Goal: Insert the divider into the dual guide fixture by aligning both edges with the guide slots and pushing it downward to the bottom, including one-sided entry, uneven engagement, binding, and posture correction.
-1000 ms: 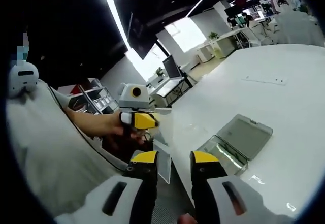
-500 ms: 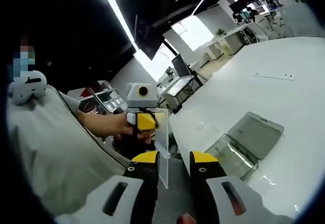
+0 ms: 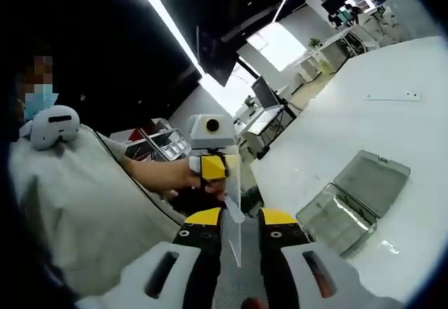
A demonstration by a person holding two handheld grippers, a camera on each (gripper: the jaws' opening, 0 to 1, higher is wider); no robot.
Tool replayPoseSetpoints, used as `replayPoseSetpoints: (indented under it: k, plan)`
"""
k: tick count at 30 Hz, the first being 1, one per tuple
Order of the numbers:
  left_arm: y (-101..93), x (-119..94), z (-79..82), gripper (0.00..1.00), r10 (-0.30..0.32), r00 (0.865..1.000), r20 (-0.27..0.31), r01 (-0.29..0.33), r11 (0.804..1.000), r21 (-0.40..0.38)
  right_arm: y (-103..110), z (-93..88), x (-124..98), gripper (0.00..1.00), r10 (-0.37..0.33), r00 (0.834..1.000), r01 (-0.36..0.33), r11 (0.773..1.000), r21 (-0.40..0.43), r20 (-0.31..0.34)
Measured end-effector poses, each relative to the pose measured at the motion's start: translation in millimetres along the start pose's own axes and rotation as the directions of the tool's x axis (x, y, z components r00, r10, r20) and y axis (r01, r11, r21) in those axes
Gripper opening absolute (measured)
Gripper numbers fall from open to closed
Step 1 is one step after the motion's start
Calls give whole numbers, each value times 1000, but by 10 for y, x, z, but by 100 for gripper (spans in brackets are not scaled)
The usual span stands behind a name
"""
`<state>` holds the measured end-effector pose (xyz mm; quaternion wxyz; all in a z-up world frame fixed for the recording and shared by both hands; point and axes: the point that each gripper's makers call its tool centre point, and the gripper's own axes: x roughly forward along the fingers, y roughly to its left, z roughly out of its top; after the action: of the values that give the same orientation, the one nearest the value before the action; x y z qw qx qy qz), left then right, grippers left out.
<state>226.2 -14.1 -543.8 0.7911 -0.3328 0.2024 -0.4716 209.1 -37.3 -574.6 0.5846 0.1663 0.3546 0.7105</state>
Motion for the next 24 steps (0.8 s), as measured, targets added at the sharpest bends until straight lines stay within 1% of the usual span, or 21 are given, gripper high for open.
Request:
replayPoseSetpoints:
  k: [3, 8, 14, 17, 19, 21, 24]
  plan:
    - [-17, 12, -10, 0, -7, 1000, -3, 7, 1000, -2, 35, 16, -6, 14, 25, 1000, -26, 1000, 17, 18]
    - [-37, 28, -26, 0, -18, 1000, -7, 18, 1000, -4, 24, -4, 3, 12, 33, 999, -34, 999, 26, 12]
    - [-55, 33, -37, 0, -26, 1000, -8, 26, 1000, -5, 98, -2, 18, 8, 73, 997, -74, 996, 43, 16]
    - [-58, 27, -39, 0, -29, 1000, -8, 29, 1000, -7, 122, -18, 44, 6, 78, 997, -78, 996, 39, 6]
    - [-54, 22, -41, 0, -28, 1000, -8, 28, 1000, -6, 126, 0, 40, 4, 85, 996, -86, 995, 40, 16]
    - [-50, 15, -37, 0, -29, 1000, -5, 29, 1000, -10, 131, 7, 42, 4, 89, 996, -90, 995, 46, 20]
    - [-54, 11, -44, 0, -32, 999, -9, 32, 999, -9, 133, -7, 53, 3, 92, 996, -92, 995, 48, 9]
